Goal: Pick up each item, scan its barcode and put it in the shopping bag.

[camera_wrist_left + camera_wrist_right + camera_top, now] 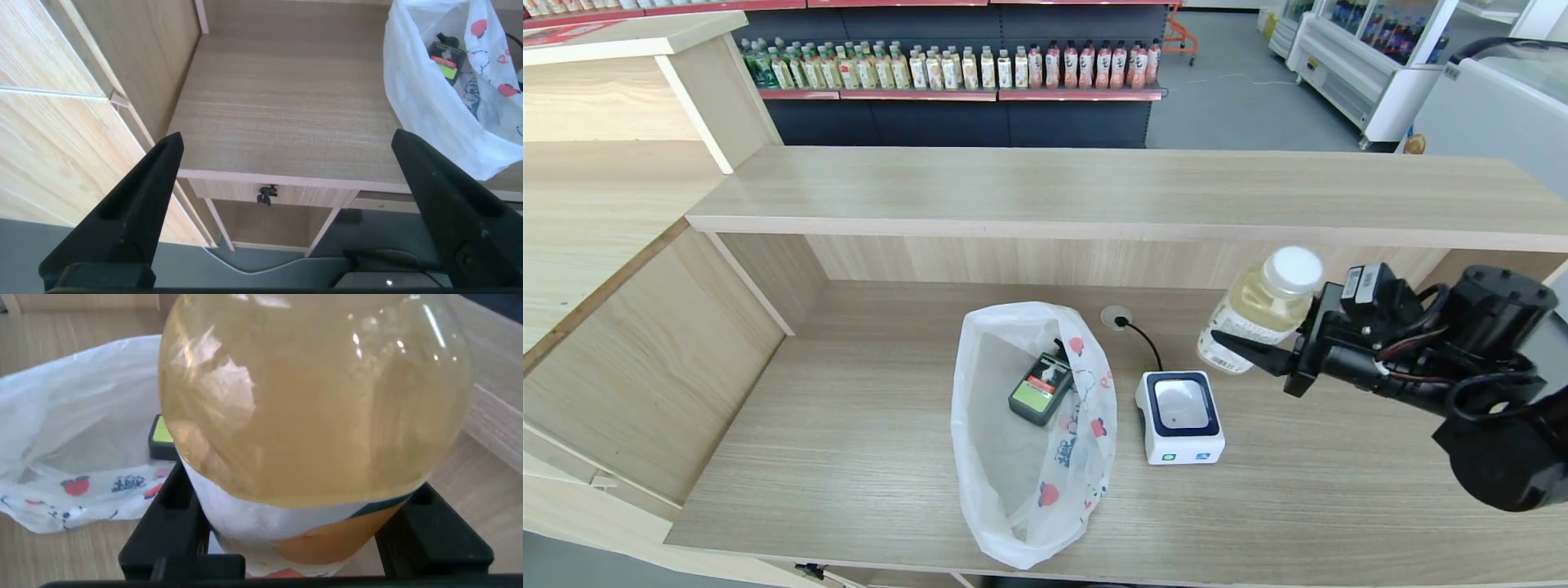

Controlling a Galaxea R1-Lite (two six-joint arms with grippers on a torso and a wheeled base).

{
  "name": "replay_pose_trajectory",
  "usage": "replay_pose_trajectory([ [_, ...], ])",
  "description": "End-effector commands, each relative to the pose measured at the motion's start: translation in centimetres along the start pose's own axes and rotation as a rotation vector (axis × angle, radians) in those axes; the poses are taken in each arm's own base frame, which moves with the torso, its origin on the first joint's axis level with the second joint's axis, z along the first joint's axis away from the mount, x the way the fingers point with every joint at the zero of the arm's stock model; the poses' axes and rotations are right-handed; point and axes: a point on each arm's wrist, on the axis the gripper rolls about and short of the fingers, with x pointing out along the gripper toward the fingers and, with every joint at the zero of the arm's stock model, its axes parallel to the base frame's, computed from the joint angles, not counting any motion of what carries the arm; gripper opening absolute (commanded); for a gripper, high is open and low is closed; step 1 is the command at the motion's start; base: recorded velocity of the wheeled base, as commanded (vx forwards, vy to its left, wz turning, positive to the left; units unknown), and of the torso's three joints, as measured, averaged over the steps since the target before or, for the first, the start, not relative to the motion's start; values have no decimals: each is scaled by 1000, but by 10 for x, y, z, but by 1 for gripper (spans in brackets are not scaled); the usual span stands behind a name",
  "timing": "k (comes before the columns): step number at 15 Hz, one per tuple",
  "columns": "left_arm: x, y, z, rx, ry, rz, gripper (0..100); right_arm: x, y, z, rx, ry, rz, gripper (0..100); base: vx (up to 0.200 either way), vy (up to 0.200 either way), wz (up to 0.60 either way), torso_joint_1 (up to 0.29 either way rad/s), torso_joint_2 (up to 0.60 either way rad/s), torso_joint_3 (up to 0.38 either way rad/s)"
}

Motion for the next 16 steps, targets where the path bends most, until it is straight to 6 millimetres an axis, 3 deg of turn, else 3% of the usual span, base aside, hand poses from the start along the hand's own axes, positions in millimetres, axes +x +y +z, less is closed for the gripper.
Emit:
replay_pose_trajectory([
  [1,0,0,0,0,0,0,100,-14,14,42,113,-25,-88,0,0,0,0,0,0,0],
  [6,0,0,-1,0,2,0,100,-25,28,53,518,164,-198,0,0,0,0,0,0,0],
  [14,0,0,0,1,0,0,100,-43,42,61,610,171,-209,0,0,0,0,0,0,0],
  [16,0,0,0,1,0,0,100,-44,42,63,649,170,-231,0,0,200,0,-5,-2,0],
])
